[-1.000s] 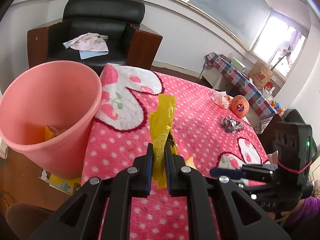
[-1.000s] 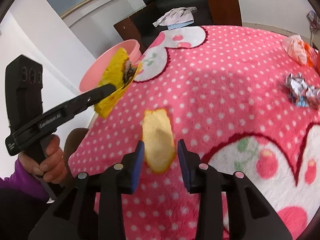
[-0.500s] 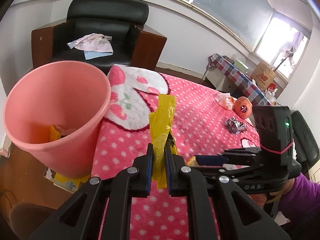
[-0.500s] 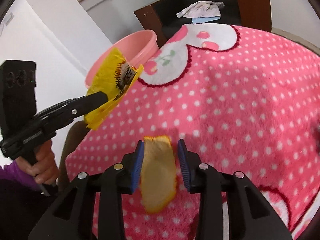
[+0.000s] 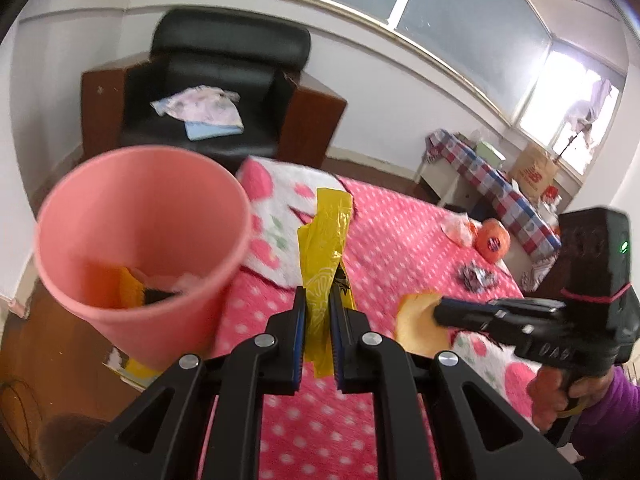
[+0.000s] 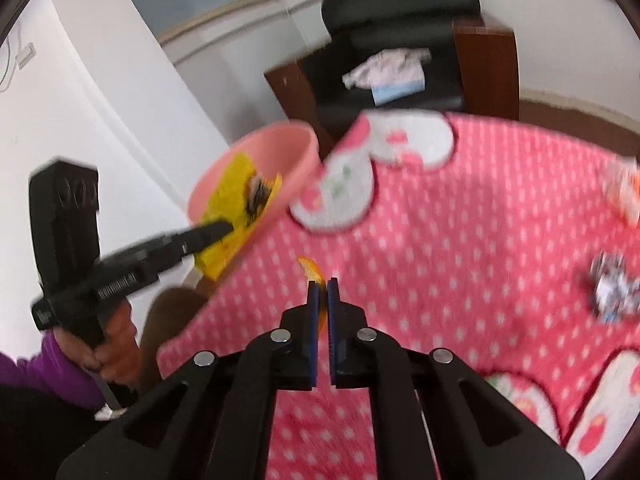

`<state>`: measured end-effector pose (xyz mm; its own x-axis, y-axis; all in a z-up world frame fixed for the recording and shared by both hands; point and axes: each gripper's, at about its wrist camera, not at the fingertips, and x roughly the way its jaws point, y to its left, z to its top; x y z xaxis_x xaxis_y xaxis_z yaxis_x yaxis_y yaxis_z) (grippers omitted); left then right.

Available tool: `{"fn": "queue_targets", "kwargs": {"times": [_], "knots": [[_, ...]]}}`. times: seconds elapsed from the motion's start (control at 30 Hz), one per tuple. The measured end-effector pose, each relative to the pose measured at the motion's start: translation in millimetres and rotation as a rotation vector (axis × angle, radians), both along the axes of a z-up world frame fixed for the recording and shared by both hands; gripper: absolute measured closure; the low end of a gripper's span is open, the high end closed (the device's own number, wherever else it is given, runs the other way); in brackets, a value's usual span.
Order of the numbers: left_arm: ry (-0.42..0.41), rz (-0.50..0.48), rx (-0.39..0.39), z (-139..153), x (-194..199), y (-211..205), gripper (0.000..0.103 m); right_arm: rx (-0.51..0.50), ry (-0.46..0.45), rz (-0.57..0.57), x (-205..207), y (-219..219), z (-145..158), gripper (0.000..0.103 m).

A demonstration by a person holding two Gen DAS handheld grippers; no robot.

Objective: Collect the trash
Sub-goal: 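Carry the yellow bag and pale peel over the pink bin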

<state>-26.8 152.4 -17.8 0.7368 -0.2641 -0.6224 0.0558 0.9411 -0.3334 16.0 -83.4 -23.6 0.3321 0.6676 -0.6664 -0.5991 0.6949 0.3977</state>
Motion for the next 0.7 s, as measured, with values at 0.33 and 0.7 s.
{"fn": "queue_targets", "kwargs": {"times": [0.33,0.7], "knots": [[-0.044,0.200,0.055,19.8,10.5,68.0,0.092,0.049,-0.123,0.028,38.8,89.6,56.1,0.099],[-0.013,0.253,0.077,5.8,16.6,102.5,0.061,-0.020,-0.078,-0.016,67.7,166.2,18.9,0.098]]}}
